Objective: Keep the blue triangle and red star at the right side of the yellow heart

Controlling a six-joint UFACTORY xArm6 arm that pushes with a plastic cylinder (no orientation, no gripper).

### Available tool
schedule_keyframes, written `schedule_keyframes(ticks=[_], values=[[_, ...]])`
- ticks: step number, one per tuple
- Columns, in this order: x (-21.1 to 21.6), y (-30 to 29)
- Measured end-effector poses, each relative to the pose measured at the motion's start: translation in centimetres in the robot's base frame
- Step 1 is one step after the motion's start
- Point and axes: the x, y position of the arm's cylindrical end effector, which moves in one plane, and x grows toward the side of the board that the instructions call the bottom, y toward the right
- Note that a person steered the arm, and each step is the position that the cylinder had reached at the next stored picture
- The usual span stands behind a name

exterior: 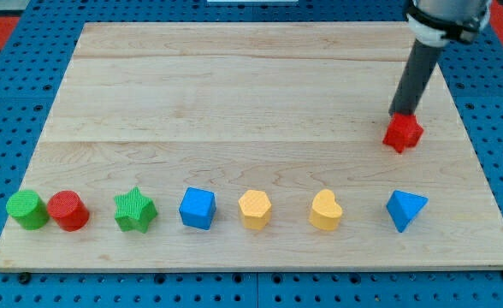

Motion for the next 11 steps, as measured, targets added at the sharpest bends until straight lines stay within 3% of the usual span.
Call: schedule_keyframes(ticks=[2,3,4,5,7,8,9,10,11], values=[[6.3,1.1],[8.3,6.2],[13.2,4.5],[14.3,2.5],[13.6,0.3],[14.1,-4.3],[14.1,-5.0],[13.6,-1.9],[11.1,-3.1]])
